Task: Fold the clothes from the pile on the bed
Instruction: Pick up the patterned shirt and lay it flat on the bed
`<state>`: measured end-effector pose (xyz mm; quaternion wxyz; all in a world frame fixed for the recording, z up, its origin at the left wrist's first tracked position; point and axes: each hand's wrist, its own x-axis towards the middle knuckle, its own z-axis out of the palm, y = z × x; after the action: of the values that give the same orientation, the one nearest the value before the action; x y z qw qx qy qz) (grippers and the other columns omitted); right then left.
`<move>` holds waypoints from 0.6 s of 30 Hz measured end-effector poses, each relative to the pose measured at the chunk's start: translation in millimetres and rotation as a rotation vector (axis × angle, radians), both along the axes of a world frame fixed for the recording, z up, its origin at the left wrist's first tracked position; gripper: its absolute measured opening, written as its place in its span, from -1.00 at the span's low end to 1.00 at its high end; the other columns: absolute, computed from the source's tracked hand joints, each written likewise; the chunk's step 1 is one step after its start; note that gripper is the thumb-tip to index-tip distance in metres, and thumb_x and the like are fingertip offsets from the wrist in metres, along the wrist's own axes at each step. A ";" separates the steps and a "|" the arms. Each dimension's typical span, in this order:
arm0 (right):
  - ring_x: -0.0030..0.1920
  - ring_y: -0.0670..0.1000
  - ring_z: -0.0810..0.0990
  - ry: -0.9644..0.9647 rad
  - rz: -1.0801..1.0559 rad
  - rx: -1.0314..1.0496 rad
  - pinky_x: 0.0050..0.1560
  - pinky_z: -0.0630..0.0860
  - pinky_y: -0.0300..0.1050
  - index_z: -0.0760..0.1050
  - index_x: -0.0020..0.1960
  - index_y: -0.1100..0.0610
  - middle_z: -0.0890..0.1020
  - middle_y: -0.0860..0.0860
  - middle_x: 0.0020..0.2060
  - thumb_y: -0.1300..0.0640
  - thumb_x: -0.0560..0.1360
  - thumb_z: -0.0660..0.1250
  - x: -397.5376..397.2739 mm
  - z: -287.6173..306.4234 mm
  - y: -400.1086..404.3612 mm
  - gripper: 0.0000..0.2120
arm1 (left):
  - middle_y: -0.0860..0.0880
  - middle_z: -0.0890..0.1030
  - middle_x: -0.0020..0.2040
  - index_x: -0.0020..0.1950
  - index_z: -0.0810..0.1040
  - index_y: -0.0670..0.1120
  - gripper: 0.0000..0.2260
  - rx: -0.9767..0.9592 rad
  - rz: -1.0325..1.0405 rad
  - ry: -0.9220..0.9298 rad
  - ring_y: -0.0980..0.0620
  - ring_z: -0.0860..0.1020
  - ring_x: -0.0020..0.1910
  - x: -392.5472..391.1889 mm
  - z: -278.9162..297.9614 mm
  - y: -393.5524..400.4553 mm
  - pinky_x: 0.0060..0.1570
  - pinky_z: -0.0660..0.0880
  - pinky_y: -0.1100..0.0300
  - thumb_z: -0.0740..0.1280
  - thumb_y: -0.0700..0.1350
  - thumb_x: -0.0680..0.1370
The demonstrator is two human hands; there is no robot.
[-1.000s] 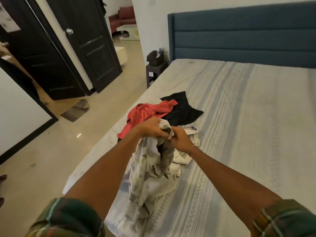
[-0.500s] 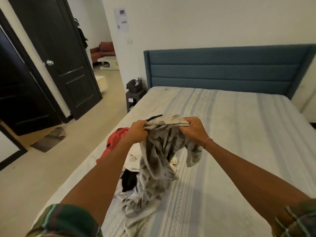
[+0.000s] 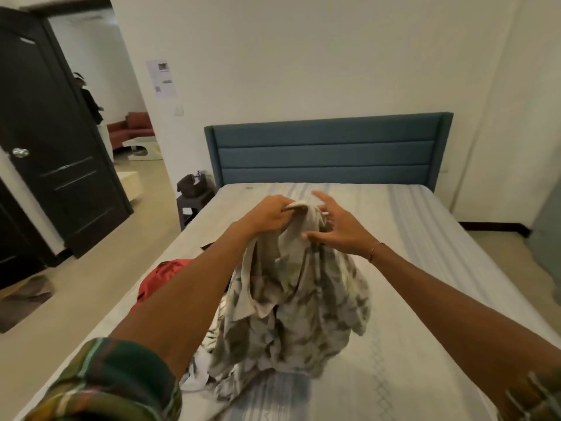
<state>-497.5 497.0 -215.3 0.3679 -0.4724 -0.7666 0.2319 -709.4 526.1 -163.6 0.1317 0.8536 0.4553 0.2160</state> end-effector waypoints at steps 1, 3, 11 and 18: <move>0.21 0.02 0.57 -0.032 0.005 0.021 0.28 0.52 -0.08 0.37 0.47 -0.01 0.57 0.04 0.29 0.02 0.52 0.48 2.5 4.9 -1.7 -0.42 | -0.11 0.64 -0.10 -0.06 0.64 -0.13 -0.82 0.019 -0.025 0.033 -0.08 0.56 -0.13 13.1 4.4 -2.5 -0.13 0.37 0.19 0.27 -0.16 0.64; 0.02 0.10 0.63 -0.031 -0.035 0.052 0.17 0.59 0.09 0.60 0.21 0.17 0.68 0.11 0.07 0.16 0.59 0.37 15.0 14.5 -7.5 -0.78 | -0.07 0.59 -0.16 -0.14 0.54 -0.09 -0.90 0.101 -0.018 0.045 -0.05 0.51 -0.17 37.8 17.6 -6.9 -0.15 0.34 0.16 0.38 -0.14 0.57; -0.02 -0.11 0.60 0.161 -0.143 0.260 0.04 0.52 -0.37 0.60 0.14 0.10 0.64 -0.03 0.00 0.27 0.63 0.28 75.9 35.8 -25.7 -0.82 | -0.04 0.55 -0.04 0.07 0.54 -0.16 -0.84 0.075 0.123 0.171 -0.04 0.50 -0.06 60.0 12.8 -16.8 -0.12 0.34 0.15 0.42 -0.17 0.53; 0.07 0.06 0.55 0.173 -0.319 0.273 0.18 0.54 -0.07 0.54 0.29 0.23 0.62 0.17 0.12 0.19 0.66 0.24 119.7 46.0 -41.1 -0.75 | -0.11 0.46 0.04 0.07 0.49 -0.14 -0.81 -0.295 0.460 -0.437 -0.04 0.42 -0.01 74.3 -43.9 -36.3 -0.10 0.37 0.15 0.09 -0.27 0.65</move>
<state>-377.8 455.9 -169.3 0.5249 -0.5119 -0.6719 0.1047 -635.1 489.9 -207.5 0.2958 0.6339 0.6233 0.3495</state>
